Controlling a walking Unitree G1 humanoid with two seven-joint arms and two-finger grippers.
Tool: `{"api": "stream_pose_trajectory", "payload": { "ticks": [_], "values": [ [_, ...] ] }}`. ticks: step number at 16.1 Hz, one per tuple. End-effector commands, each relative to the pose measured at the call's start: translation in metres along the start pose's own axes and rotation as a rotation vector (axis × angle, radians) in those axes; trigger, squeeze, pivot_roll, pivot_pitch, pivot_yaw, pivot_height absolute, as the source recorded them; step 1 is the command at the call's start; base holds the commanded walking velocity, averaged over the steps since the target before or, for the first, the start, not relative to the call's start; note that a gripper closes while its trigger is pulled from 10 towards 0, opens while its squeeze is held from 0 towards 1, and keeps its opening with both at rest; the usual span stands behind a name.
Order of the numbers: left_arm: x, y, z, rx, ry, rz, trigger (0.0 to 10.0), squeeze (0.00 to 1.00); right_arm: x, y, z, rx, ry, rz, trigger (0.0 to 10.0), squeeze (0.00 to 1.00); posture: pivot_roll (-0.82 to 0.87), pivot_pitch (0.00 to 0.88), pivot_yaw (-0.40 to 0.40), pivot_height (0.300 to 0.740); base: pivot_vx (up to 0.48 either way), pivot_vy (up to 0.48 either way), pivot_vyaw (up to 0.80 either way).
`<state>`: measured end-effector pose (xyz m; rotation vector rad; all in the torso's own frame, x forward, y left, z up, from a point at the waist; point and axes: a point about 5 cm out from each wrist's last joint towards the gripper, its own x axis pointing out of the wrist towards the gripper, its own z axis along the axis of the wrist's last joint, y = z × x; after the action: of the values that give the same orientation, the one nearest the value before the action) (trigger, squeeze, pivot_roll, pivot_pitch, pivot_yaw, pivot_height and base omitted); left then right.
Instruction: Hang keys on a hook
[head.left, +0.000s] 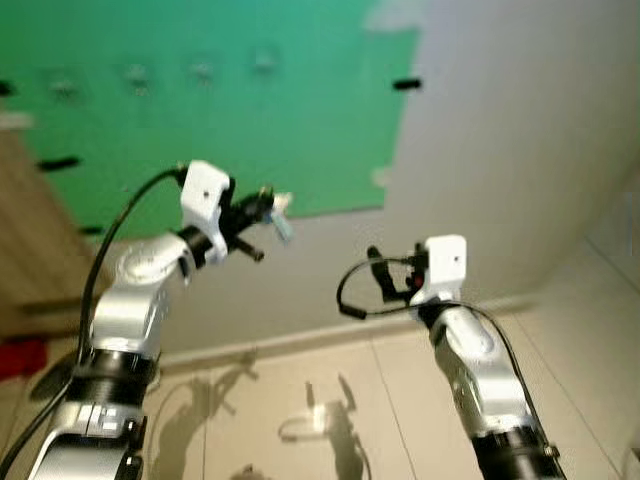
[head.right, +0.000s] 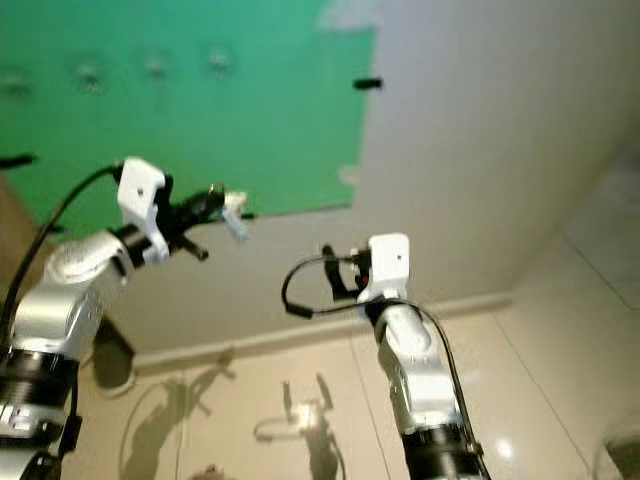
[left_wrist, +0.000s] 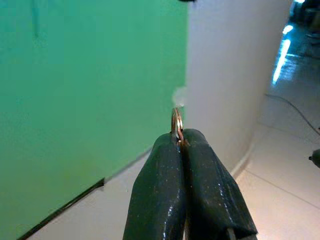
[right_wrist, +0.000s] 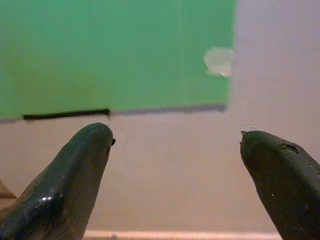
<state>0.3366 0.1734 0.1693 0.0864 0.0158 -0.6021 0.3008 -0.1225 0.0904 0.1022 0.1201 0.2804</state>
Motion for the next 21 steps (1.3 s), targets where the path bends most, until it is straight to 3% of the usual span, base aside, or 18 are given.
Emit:
{"api": "stream_pose_trajectory", "payload": {
  "ticks": [1, 3, 13, 16, 21],
  "values": [
    [-0.0037, 0.0053, 0.0015, 0.023, -0.003, 0.018, 10.0, 0.0, 0.0034, 0.0033, 0.0035, 0.007, -0.014, 0.014, 10.0, 0.0, 0.04, 0.0, -0.018, 0.74, 0.0, 0.48, -0.8],
    [-0.0044, 0.0051, 0.0017, 0.016, -0.01, 0.023, 10.0, 0.0, 0.0052, 0.0062, 0.0024, 0.009, -0.012, 0.026, 10.0, 0.0, 0.05, 0.0, -0.021, 0.74, 0.0, 0.48, -0.8],
    [-0.0076, -0.002, 0.0015, -0.015, -0.045, -0.003, 10.0, 0.0, 0.0066, 0.0029, -0.0036, 0.001, 0.007, 0.03, 10.0, 0.0, 0.05, 0.0, -0.028, 0.74, 0.0, 0.48, -0.16],
    [-0.0074, -0.0005, 0.0003, 0.005, -0.025, 0.016, 10.0, 0.0, 0.0076, 0.0031, -0.002, -0.005, -0.014, 0.041, 10.0, 0.0, 0.05, 0.0, -0.033, 0.74, 0.0, 0.48, -0.8],
    [-0.0043, -0.004, 0.0011, 0.012, -0.03, 0.033, 10.0, 0.0, 0.0085, 0.0098, 0.0011, -0.01, -0.037, 0.077, 10.0, 0.0, 0.05, 0.0, -0.033, 0.74, 0.0, 0.361, 0.0]
  ]
}}
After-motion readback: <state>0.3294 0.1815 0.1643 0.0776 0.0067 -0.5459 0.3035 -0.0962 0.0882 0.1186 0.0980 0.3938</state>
